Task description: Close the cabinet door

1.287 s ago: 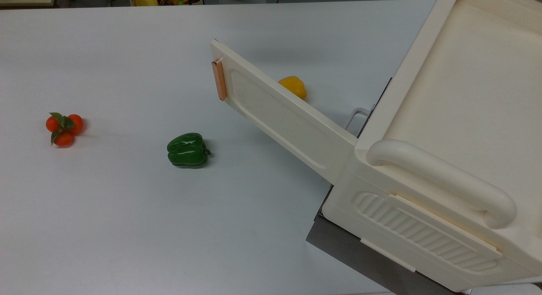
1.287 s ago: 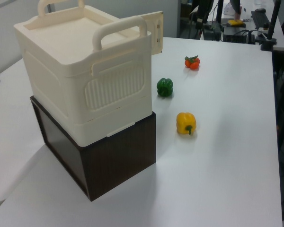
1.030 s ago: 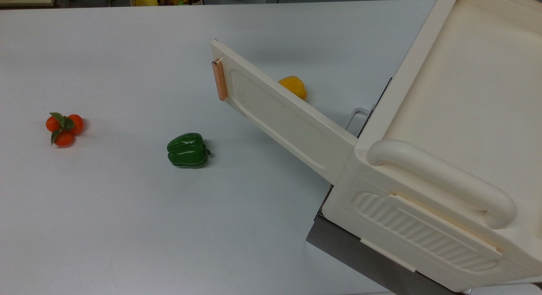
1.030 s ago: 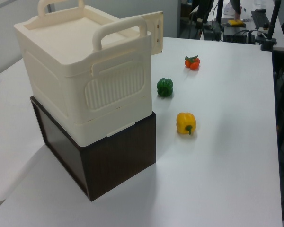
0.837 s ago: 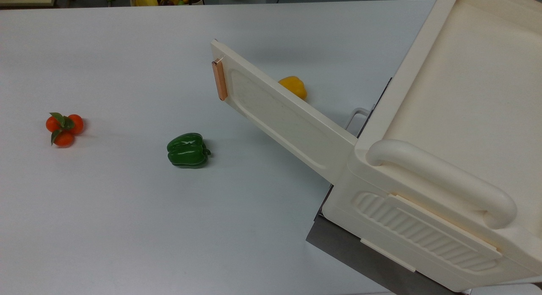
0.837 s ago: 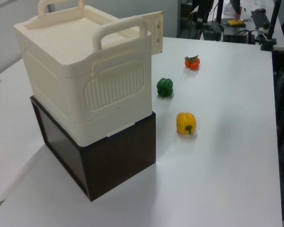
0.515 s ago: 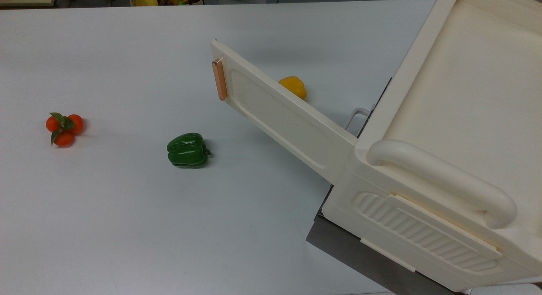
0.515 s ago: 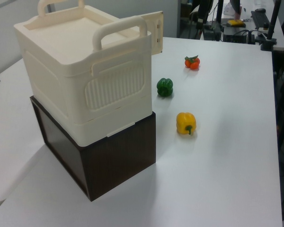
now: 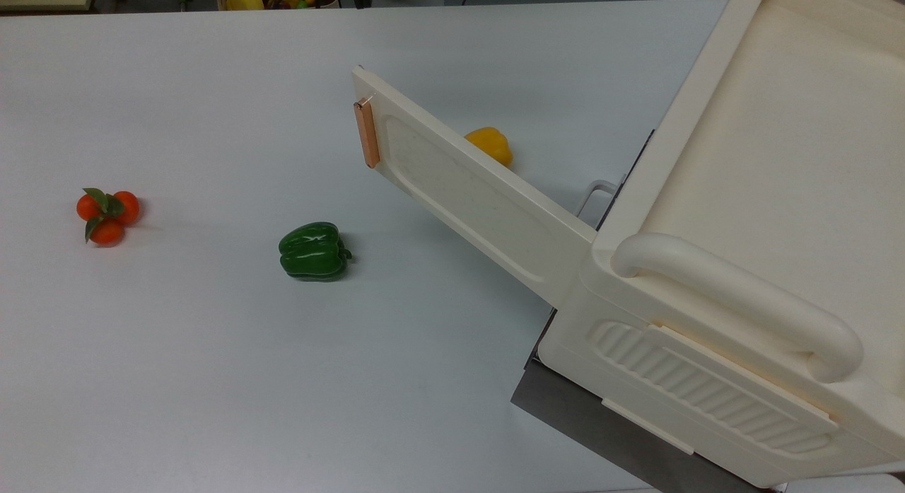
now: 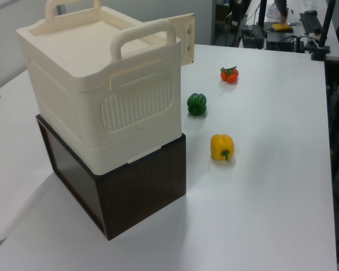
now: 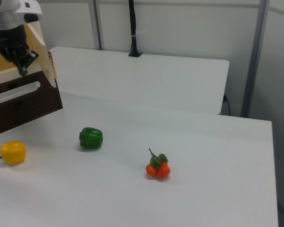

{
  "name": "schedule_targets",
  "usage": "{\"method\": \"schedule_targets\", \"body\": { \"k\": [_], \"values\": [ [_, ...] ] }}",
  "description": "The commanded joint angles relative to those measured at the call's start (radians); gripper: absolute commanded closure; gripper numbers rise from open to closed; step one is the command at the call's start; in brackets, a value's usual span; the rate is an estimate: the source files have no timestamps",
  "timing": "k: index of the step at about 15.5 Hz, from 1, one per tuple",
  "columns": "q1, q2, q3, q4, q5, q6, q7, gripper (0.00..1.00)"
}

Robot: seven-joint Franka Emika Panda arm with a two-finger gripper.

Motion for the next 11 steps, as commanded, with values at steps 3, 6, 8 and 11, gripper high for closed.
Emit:
{"method": "schedule_targets", "body": {
  "k": [3,6,8,11],
  "values": [
    [-0.04,0.018,-0.063,-0.018,0.201,0.215,-0.007,1.0],
    [-0.045,0.055,-0.071,-0.019,0.278,0.385,-0.005,1.0],
    [-0.043,0.091,-0.071,-0.018,0.309,0.474,0.004,1.0],
    [-0.031,0.139,-0.054,-0.018,0.359,0.631,0.033,1.0]
  ]
}}
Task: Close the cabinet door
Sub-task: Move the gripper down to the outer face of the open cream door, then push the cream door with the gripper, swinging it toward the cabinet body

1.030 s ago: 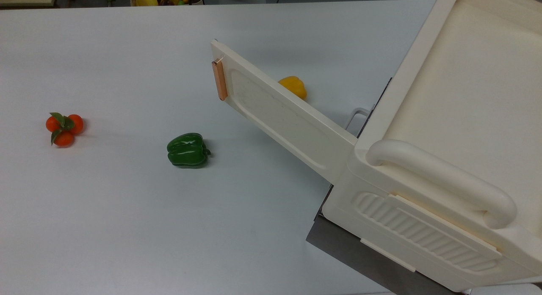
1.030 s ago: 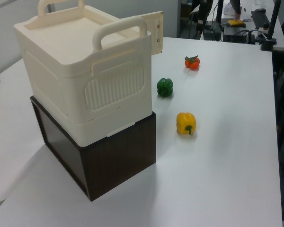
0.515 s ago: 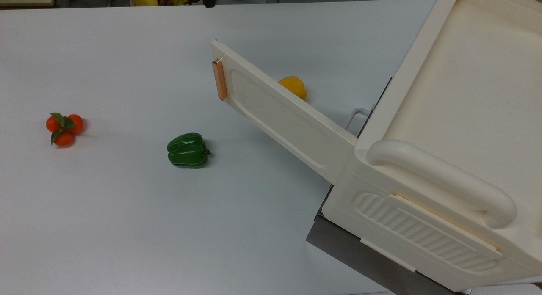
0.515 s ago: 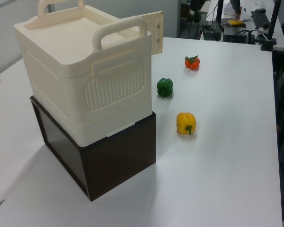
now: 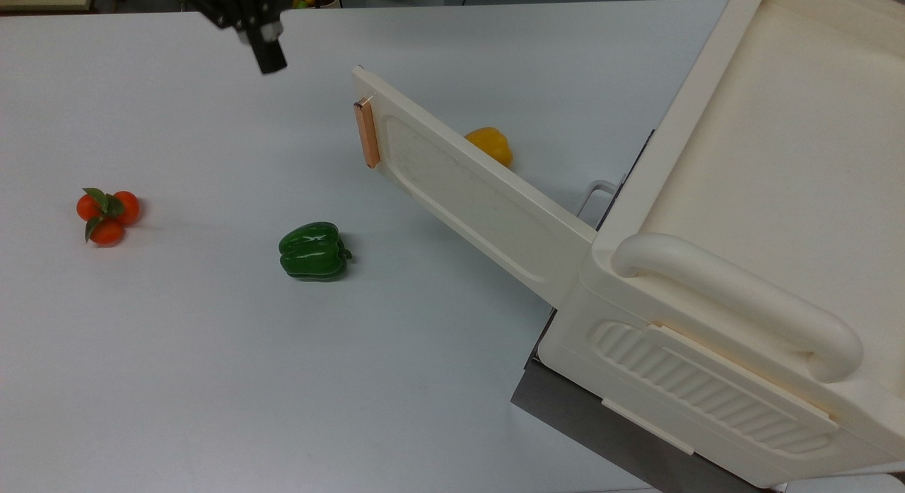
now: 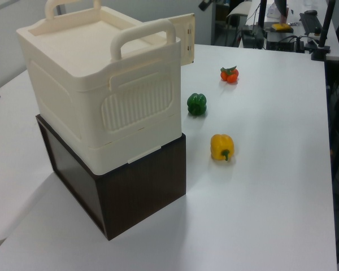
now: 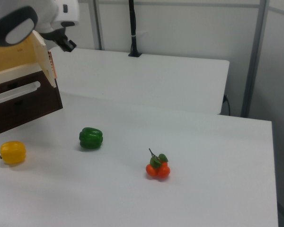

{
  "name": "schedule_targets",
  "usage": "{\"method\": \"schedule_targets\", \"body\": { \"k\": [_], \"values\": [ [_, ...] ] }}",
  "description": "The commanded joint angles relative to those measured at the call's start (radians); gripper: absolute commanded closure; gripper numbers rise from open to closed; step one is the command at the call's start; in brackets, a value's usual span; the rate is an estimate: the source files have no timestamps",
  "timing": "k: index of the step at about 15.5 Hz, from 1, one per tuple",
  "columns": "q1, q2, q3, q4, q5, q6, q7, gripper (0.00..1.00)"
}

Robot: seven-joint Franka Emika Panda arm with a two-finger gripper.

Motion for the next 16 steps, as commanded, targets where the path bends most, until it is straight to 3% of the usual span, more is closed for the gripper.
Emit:
{"method": "schedule_targets", "body": {
  "k": [1,5,8,11,16],
  "values": [
    [0.019,0.054,0.025,-0.01,0.048,0.155,0.029,1.0],
    [0.051,0.135,0.067,-0.007,0.051,0.287,0.029,1.0],
    [0.057,0.165,0.097,-0.008,0.051,0.303,0.029,1.0],
    [0.059,0.157,0.111,-0.018,0.051,0.28,0.029,1.0],
    [0.06,0.142,0.142,-0.012,0.046,0.11,0.026,1.0]
  ]
}}
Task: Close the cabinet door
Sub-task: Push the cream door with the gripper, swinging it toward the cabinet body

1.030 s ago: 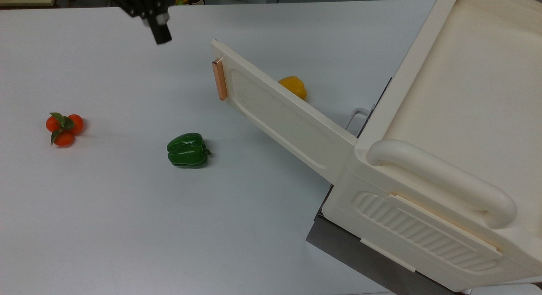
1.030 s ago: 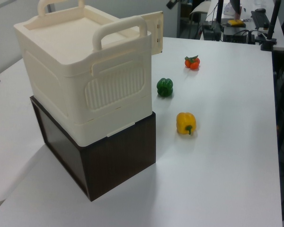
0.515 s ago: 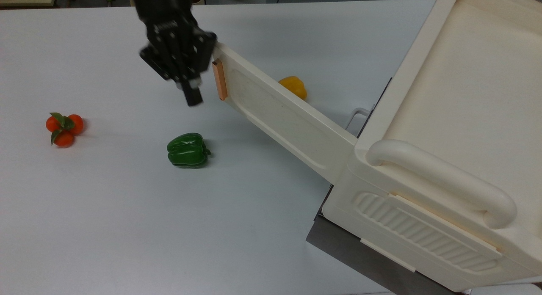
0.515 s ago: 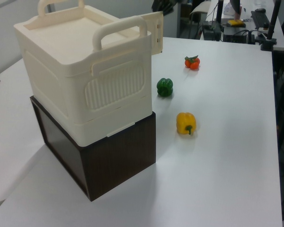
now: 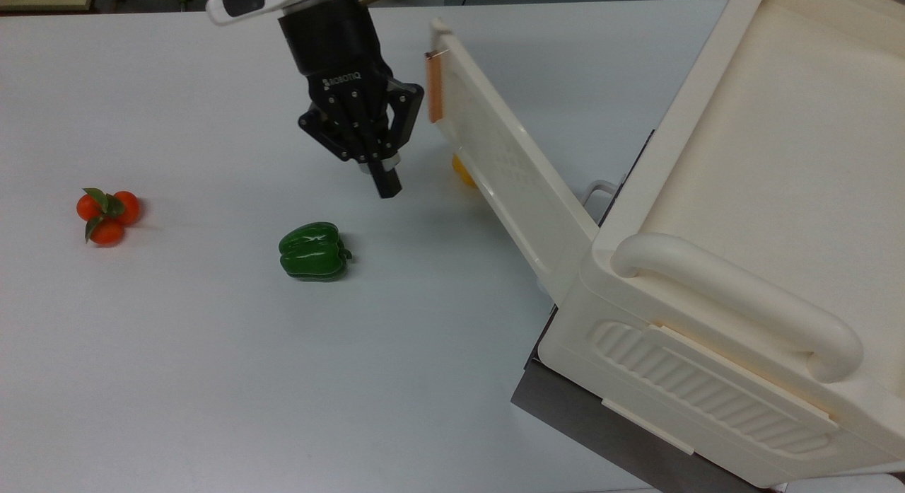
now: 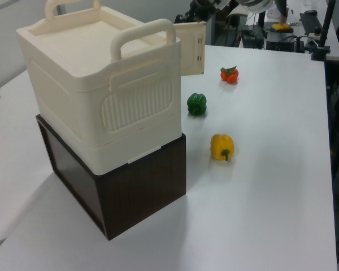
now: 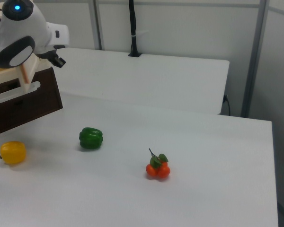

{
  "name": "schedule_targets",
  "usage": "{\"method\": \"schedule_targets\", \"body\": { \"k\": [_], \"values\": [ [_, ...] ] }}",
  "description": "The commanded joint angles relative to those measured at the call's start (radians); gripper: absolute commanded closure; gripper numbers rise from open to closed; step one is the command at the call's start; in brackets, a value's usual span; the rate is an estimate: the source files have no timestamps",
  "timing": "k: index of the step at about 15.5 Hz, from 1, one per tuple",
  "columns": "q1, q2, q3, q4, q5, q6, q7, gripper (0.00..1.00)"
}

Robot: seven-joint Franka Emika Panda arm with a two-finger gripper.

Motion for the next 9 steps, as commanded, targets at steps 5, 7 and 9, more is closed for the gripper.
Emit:
{"method": "schedule_targets", "body": {
  "k": [5,7,9],
  "values": [
    [0.006,-0.034,0.11,-0.013,0.005,-0.096,0.008,1.0],
    [0.006,-0.034,0.138,-0.013,0.004,-0.098,0.008,1.0],
    [0.007,-0.034,0.161,-0.013,0.004,-0.098,0.009,1.0]
  ]
}}
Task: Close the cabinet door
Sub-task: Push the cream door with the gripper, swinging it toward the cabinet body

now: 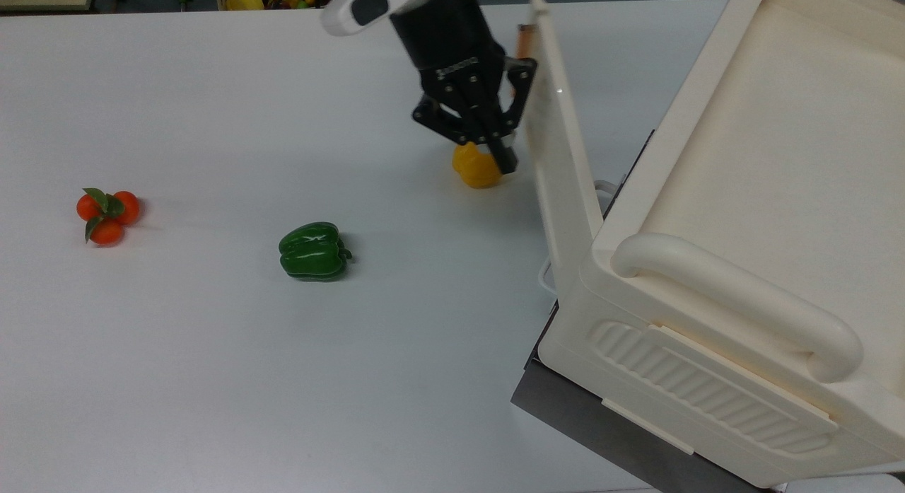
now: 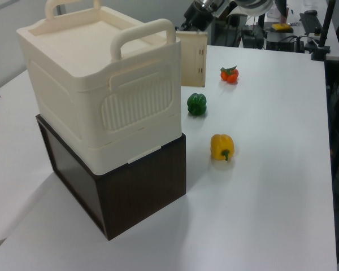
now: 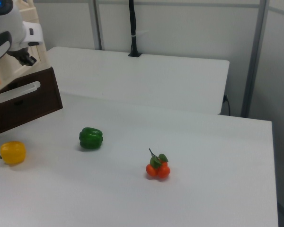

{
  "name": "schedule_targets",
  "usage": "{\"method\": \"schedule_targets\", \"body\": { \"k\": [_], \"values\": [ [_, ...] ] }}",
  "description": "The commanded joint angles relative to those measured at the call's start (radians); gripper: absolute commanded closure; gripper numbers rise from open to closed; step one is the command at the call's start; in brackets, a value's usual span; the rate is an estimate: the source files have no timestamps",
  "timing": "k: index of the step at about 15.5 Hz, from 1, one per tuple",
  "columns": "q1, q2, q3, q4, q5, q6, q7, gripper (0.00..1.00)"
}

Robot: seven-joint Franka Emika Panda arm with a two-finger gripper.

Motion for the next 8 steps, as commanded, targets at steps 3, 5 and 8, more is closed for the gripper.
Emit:
{"method": "schedule_targets", "body": {
  "k": [3,5,8],
  "values": [
    [-0.001,-0.016,0.068,-0.014,0.004,-0.02,0.009,1.0],
    [0.0,-0.009,0.103,-0.013,0.004,-0.006,0.009,1.0],
    [0.0,-0.006,0.148,-0.01,0.002,0.005,0.009,1.0]
  ]
}}
